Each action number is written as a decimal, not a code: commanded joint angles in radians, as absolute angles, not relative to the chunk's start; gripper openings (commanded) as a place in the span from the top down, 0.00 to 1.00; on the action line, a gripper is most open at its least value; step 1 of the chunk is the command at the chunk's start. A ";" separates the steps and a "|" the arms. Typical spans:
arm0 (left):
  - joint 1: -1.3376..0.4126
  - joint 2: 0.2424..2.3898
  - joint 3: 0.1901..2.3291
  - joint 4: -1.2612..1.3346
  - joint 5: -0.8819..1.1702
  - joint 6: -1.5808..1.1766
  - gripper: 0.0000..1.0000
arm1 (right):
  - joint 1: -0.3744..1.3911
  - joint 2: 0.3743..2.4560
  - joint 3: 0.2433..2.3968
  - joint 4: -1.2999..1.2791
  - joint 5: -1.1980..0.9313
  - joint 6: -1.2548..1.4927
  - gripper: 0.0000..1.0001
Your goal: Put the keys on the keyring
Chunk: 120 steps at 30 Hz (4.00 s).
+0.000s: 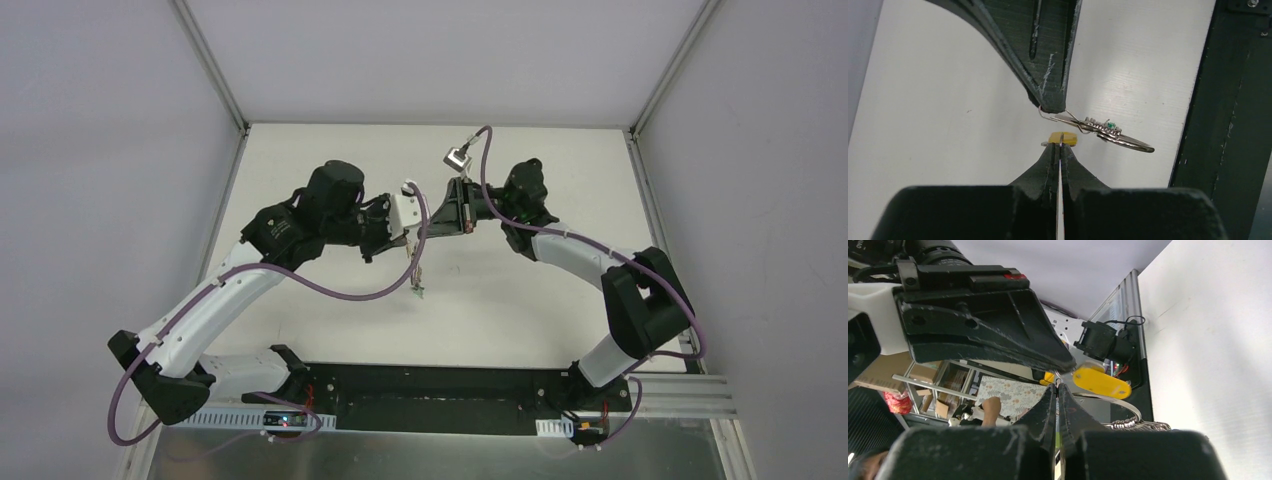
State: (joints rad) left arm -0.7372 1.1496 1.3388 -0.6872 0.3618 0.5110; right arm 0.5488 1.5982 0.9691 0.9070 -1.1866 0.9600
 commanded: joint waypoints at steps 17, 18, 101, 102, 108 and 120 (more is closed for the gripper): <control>-0.698 1.078 1.258 -0.663 0.572 0.703 1.00 | 0.582 1.600 0.922 1.089 -1.149 1.063 1.00; -0.695 1.074 1.260 -0.664 0.576 0.702 1.00 | 0.582 1.599 0.919 1.091 -1.149 1.063 1.00; -0.681 1.095 1.210 -0.561 0.544 0.641 1.00 | 0.616 1.618 0.941 1.118 -1.167 1.079 1.00; -0.681 1.093 1.208 -0.561 0.543 0.642 1.00 | 0.614 1.617 0.939 1.118 -1.167 1.079 1.00; -0.672 1.078 1.197 -0.563 0.547 0.647 1.00 | 0.606 1.612 0.936 1.119 -1.167 1.078 1.00; -0.660 1.086 1.203 -0.545 0.572 0.623 1.00 | 0.605 1.608 0.933 1.124 -1.163 1.081 1.00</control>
